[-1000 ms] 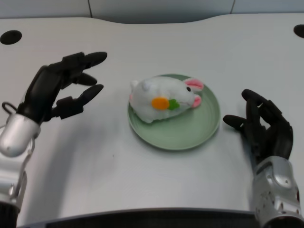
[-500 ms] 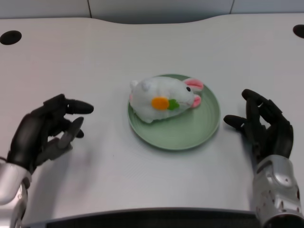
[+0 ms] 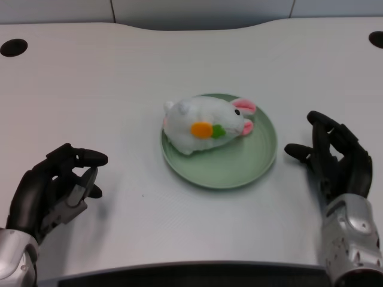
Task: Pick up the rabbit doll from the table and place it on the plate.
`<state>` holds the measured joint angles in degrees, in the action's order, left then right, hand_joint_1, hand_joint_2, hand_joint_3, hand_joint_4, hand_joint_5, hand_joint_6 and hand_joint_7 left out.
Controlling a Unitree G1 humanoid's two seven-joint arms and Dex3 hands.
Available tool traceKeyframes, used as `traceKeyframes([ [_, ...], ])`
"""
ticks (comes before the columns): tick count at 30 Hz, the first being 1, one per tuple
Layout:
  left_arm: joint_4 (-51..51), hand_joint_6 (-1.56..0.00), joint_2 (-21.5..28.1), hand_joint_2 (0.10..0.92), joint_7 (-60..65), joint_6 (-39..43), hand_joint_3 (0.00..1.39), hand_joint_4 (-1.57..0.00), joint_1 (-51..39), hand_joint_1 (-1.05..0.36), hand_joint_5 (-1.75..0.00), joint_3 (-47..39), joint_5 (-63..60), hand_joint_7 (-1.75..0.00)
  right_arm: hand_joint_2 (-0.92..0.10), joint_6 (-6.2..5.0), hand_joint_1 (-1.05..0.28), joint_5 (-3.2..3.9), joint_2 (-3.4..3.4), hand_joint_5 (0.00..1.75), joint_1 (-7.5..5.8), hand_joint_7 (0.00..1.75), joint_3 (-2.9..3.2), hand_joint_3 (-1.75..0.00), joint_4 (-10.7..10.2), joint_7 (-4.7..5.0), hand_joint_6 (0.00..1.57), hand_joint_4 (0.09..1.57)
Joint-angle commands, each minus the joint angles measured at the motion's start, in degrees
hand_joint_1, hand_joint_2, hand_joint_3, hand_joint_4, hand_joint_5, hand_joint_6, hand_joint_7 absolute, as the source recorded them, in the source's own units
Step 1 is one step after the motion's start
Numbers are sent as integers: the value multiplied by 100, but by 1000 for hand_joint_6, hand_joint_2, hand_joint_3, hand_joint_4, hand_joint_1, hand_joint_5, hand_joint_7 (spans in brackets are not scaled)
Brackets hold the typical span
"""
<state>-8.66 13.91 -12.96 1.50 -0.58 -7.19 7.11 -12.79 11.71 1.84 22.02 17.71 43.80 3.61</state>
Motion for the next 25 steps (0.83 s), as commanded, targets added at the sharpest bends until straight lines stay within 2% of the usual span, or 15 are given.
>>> traceKeyframes([
  [1, 7, -465, -81, 921, 59, -151, 520, -454, -147, -478, -1746, -96, 91, -971, -921, 24, -307, 26, -9, 999, -61, 505, -6, -255, -43, 0, 686, 734],
  [2, 12, -463, -91, 921, 67, -176, 521, -443, -161, -480, -1746, -107, 89, -957, -921, 24, -311, 10, -5, 996, -65, 502, -13, -257, -43, 10, 682, 726],
  [9, -420, -518, -204, 921, 39, 71, 525, -460, -166, -487, -1726, -303, 143, -879, -921, 26, -314, 110, -16, 1000, -93, 494, 31, -263, -81, -101, 674, 736],
  [13, -470, -523, -251, 921, 8, 41, 523, -427, -172, -491, -1727, -331, 170, -844, -921, 22, -318, 111, -10, 1000, -101, 502, 23, -255, -105, -111, 690, 756],
  [16, -447, -539, -305, 921, 59, -26, 523, -424, -178, -483, -1740, -356, 196, -830, -921, 71, -309, 110, 0, 991, -99, 501, 19, -246, -133, -82, 695, 769],
  [18, -447, -548, -323, 921, 69, -62, 519, -430, -180, -481, -1744, -367, 218, -825, -921, 78, -304, 85, 8, 981, -103, 497, 5, -249, -143, -57, 693, 759],
  [23, -478, -555, -311, 921, 71, -96, 520, -419, -157, -476, -1745, -374, 195, -817, -921, 70, -306, 103, 10, 980, -63, 489, 18, -276, -67, -68, 692, 753],
  [25, -535, -560, -303, 921, 80, -46, 519, -425, -122, -474, -1746, -380, 173, -816, -921, 79, -319, 58, 28, 981, -39, 489, -7, -276, -31, -44, 695, 745],
])
